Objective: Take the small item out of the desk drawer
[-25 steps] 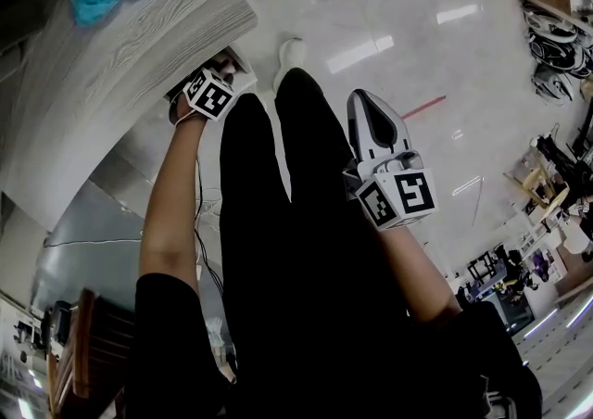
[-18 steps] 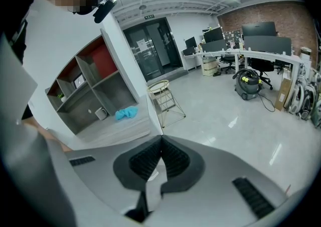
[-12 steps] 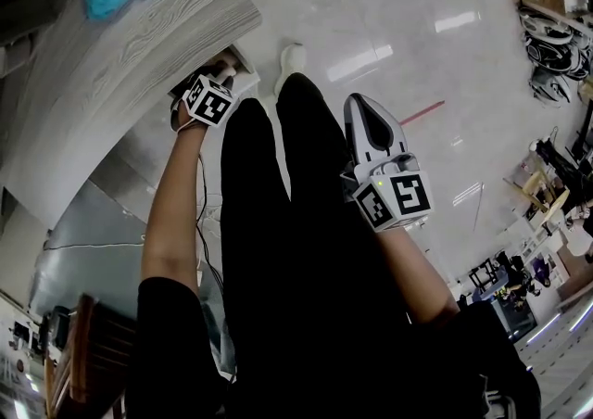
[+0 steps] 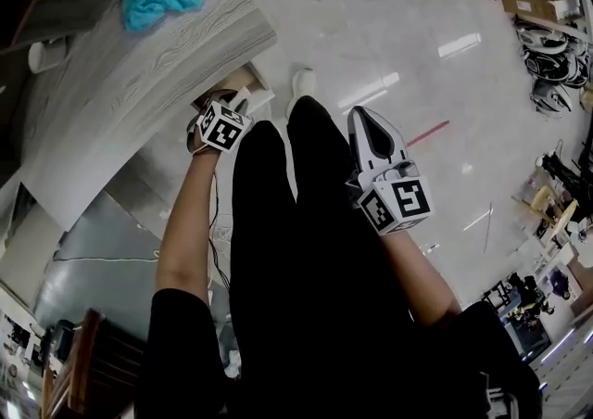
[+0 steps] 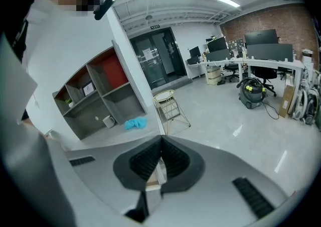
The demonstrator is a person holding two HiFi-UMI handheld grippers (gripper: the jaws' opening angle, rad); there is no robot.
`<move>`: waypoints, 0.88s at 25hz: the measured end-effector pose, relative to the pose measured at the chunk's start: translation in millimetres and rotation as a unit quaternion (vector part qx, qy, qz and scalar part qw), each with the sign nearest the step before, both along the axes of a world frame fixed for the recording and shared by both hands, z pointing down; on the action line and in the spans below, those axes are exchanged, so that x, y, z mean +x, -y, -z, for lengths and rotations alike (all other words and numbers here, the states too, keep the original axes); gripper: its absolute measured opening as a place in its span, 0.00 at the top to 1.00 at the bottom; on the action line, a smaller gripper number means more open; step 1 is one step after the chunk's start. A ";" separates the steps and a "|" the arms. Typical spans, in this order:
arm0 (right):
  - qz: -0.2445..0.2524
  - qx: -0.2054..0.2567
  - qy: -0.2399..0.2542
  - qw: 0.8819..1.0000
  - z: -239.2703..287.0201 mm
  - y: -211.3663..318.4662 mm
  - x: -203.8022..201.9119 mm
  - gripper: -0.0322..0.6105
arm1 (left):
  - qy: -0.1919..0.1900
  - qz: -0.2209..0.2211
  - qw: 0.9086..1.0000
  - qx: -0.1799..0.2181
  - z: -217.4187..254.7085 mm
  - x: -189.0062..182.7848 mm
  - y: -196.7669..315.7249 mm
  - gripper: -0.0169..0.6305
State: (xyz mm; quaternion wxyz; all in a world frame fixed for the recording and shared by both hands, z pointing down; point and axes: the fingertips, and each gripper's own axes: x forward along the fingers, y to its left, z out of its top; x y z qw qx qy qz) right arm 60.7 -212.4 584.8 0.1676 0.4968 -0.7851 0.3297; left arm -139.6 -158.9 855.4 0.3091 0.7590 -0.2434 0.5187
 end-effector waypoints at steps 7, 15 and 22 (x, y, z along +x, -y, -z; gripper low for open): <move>0.033 0.023 0.007 0.999 31.7 0.4 -19.9 0.95 | -0.016 0.012 0.999 0.033 49.8 -9.0 -1.7 0.81; 0.078 0.067 0.006 0.995 76.9 9.7 -50.3 0.95 | -0.044 0.062 0.992 0.101 131.3 -29.7 3.2 0.81; 0.116 0.107 0.001 0.988 116.8 19.9 -82.5 0.95 | -0.091 0.140 0.970 0.174 220.9 -51.0 3.5 0.81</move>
